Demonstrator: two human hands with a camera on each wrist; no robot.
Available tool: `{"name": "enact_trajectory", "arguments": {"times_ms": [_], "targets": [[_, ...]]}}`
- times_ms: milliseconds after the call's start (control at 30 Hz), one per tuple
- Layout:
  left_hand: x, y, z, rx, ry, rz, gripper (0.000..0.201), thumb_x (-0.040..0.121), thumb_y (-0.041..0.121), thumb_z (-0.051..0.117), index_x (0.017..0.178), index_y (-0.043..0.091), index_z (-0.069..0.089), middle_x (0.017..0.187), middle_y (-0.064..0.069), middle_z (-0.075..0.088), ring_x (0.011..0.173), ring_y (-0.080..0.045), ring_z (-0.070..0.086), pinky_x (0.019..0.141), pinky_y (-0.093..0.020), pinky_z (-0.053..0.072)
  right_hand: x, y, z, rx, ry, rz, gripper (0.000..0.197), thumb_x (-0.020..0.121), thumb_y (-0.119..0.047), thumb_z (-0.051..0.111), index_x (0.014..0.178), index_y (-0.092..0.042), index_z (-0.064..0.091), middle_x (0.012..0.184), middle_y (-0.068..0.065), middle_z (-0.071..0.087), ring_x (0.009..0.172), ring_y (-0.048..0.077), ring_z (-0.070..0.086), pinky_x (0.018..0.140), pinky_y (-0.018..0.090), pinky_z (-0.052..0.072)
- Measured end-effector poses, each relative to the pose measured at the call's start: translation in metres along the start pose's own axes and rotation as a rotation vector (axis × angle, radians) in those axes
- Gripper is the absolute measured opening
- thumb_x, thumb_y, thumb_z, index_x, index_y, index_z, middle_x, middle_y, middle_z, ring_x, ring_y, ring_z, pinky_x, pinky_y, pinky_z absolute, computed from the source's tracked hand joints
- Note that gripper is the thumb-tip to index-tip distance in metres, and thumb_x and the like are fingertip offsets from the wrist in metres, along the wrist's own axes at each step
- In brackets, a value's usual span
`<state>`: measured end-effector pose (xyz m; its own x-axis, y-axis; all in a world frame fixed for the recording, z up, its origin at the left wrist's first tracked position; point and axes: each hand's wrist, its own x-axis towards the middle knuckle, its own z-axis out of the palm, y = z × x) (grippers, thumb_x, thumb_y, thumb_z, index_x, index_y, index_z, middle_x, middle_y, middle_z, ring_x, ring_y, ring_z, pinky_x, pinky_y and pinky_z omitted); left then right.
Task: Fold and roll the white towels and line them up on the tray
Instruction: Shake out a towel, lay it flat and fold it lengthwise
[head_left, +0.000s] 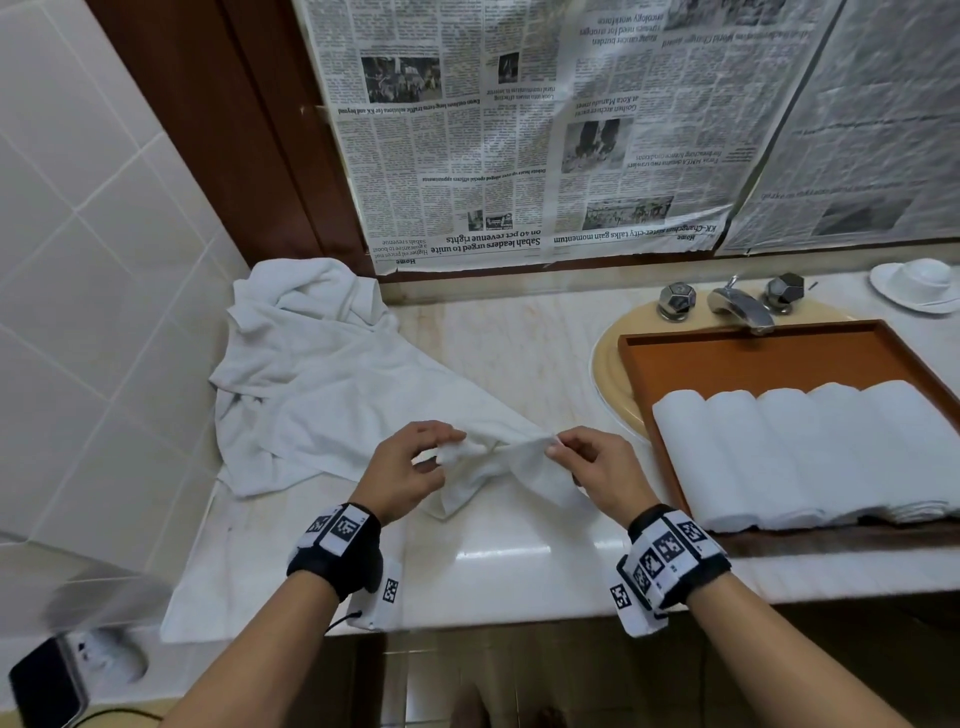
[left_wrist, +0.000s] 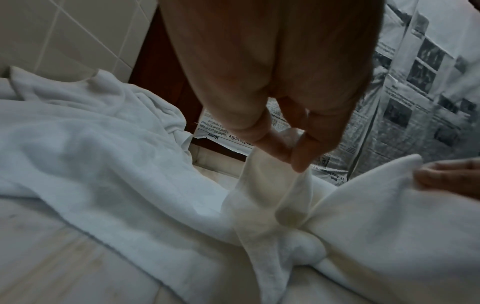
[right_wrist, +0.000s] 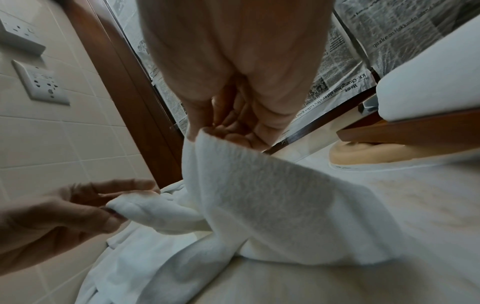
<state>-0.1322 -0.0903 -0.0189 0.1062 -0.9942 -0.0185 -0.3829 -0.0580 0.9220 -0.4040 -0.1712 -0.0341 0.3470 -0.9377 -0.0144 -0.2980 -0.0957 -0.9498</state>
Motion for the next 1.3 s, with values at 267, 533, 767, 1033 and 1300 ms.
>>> {"name": "enact_trajectory", "arguments": {"times_ms": [267, 533, 767, 1033, 1300], "targets": [[0.013, -0.013, -0.003, 0.059, 0.116, -0.071, 0.022, 0.085, 0.001, 0.069, 0.093, 0.02, 0.079, 0.092, 0.005, 0.077, 0.083, -0.013, 0.074, 0.083, -0.025, 0.057, 0.012, 0.002, 0.002, 0.0, 0.021, 0.045, 0.012, 0.088, -0.028, 0.073, 0.084, -0.017, 0.069, 0.066, 0.002, 0.065, 0.053, 0.014, 0.055, 0.053, 0.027, 0.048], [0.021, -0.01, 0.002, -0.093, 0.093, -0.167, 0.012, 0.089, 0.019, 0.074, 0.086, 0.008, 0.078, 0.075, -0.016, 0.073, 0.072, -0.029, 0.073, 0.077, -0.042, 0.061, 0.031, 0.022, 0.01, -0.163, 0.026, 0.046, 0.01, 0.094, -0.03, 0.065, 0.092, -0.021, 0.066, 0.077, -0.004, 0.066, 0.07, 0.004, 0.058, 0.062, 0.008, 0.04], [0.028, -0.025, 0.008, 0.117, 0.081, -0.142, 0.018, 0.091, 0.033, 0.071, 0.077, 0.023, 0.075, 0.058, 0.0, 0.065, 0.055, -0.011, 0.058, 0.065, -0.024, 0.05, 0.03, 0.024, 0.025, -0.303, -0.03, 0.026, 0.011, 0.096, -0.024, 0.058, 0.098, -0.014, 0.06, 0.099, 0.0, 0.062, 0.087, 0.014, 0.057, 0.077, 0.019, 0.043], [0.03, -0.049, 0.029, 0.364, 0.006, -0.273, 0.026, 0.087, 0.042, 0.072, 0.096, 0.018, 0.075, 0.138, 0.005, 0.056, 0.123, -0.014, 0.053, 0.102, -0.026, 0.037, 0.001, 0.045, 0.026, -0.338, -0.211, 0.137, 0.018, 0.098, -0.034, 0.049, 0.111, -0.026, 0.058, 0.096, -0.003, 0.064, 0.088, 0.016, 0.061, 0.084, 0.034, 0.052], [-0.009, -0.024, 0.068, 0.47, -0.237, -0.257, 0.024, 0.093, 0.039, 0.064, 0.084, 0.018, 0.071, 0.083, 0.007, 0.064, 0.081, -0.011, 0.059, 0.083, -0.031, 0.046, -0.073, 0.055, -0.014, -0.331, -0.259, 0.176, 0.011, 0.091, -0.026, 0.059, 0.081, -0.024, 0.054, 0.074, -0.002, 0.062, 0.068, 0.012, 0.054, 0.064, 0.021, 0.042]]}}
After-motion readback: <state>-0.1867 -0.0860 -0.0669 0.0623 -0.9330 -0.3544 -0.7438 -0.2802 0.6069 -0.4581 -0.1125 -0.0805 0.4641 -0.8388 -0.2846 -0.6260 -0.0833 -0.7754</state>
